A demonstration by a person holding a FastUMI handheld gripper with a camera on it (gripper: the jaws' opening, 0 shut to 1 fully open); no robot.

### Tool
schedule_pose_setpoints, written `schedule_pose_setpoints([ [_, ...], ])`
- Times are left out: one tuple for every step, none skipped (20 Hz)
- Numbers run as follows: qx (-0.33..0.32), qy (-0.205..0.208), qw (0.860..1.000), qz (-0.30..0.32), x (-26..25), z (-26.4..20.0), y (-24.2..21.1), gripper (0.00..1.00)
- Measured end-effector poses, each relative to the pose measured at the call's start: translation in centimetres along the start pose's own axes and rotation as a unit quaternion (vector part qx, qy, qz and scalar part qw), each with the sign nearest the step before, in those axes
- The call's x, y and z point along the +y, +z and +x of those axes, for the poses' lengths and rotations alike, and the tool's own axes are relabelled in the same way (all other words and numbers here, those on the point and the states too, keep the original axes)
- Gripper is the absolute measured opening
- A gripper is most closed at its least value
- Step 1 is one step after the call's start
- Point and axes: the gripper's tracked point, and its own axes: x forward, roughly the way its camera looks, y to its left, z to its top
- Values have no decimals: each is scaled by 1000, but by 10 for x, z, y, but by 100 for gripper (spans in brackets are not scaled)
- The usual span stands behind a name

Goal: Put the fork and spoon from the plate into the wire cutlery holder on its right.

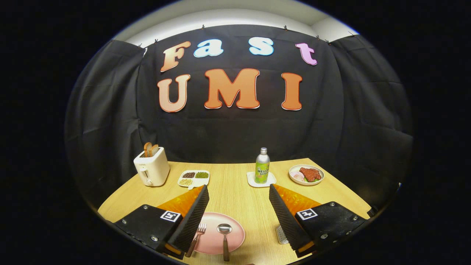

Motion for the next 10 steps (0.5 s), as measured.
schedule_pose_setpoints([
  [5, 1, 1000, -4, 2, 2, -8, 98],
  [13, 2, 1000, -7, 3, 4, -16, 98],
  [17, 5, 1000, -9, 6, 5, -24, 98],
  [22, 6, 1000, -11, 7, 6, -31, 99],
  [28, 8, 999, -16, 9, 8, -40, 98],
  [35, 9, 999, -22, 9, 10, -48, 98],
  [45, 9, 999, -30, 10, 10, -59, 98],
  [55, 7, 998, -35, 10, 12, -69, 99],
  [66, 9, 997, -39, 12, 14, -79, 99],
  [77, 11, 996, -41, 13, 13, -89, 99],
])
